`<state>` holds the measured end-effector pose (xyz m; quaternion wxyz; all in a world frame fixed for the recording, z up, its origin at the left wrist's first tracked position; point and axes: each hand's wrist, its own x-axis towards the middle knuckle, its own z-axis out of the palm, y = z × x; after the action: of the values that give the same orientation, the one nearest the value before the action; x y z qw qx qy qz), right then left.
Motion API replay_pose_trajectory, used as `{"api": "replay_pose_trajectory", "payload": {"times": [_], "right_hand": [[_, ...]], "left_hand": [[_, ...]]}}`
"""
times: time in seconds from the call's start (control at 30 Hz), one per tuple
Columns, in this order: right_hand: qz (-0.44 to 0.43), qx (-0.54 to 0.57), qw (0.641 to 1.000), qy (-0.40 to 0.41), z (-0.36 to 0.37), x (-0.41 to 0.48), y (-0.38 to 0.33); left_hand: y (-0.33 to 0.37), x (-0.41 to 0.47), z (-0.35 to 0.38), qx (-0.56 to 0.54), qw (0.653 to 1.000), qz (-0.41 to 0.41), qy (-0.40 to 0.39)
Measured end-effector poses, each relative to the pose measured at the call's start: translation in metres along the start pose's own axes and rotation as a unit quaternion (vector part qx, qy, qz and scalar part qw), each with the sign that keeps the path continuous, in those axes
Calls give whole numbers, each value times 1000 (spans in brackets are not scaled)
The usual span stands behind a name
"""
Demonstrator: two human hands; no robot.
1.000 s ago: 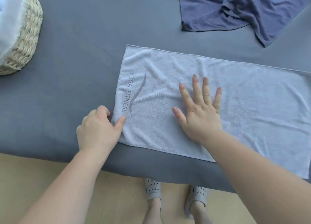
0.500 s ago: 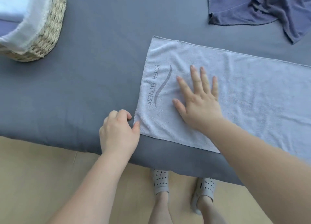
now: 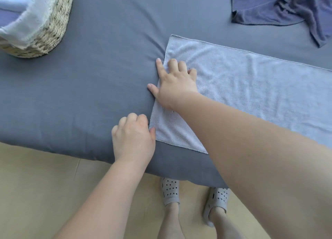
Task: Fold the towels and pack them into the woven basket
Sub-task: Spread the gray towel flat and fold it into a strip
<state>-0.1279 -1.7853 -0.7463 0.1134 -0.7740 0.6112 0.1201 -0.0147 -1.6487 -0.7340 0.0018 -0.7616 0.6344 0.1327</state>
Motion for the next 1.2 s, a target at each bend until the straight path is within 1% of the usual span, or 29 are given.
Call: {"api": "replay_pose_trajectory", "payload": {"times": [0.17,0.4,0.53,0.6,0.67,0.73,0.77,0.8,0.87,0.9,0.93,0.97,1.03,1.13,1.2], "right_hand": [[47,65,996,-25,-12,8,-3],[25,59,998,-18,-3,1,-1],[42,82,995,-25,-6,1,-3],[49,94,994,-22,-9,0,-2],[54,120,991,-9,-13,-1,1],[53,179,982,6,-17,-4,7],[51,228,972,16,-19,-6,11],[52,293,954,28,-19,-7,14],[54,436,897,60,-21,-13,22],[54,490,867,78,-22,-16,27],[53,525,844,93,-22,-21,32],[54,546,830,103,-23,-26,39],[55,570,813,109,-24,-36,54],[68,601,789,109,-25,-48,78],[78,609,781,115,-26,-56,94]], "left_hand": [[-1,1,3,-22,1000,14,-12],[1,1,2,-66,997,32,-11],[6,-1,-10,-113,993,-3,-43],[8,-1,-18,-139,990,-15,-36],[11,-3,-24,-153,988,-7,-20],[15,-7,-28,-164,986,6,-13],[18,-10,-28,-167,986,8,-12],[20,-12,-28,-170,985,4,-11],[26,-14,-29,-190,981,-32,-10],[29,-15,-30,-210,976,-61,-15],[33,-16,-30,-234,968,-90,-23],[37,-17,-31,-255,960,-112,-31],[49,-20,-33,-277,953,-118,-38],[73,-28,-33,-285,953,-87,-50],[93,-33,-33,-292,952,-68,-58]]}}
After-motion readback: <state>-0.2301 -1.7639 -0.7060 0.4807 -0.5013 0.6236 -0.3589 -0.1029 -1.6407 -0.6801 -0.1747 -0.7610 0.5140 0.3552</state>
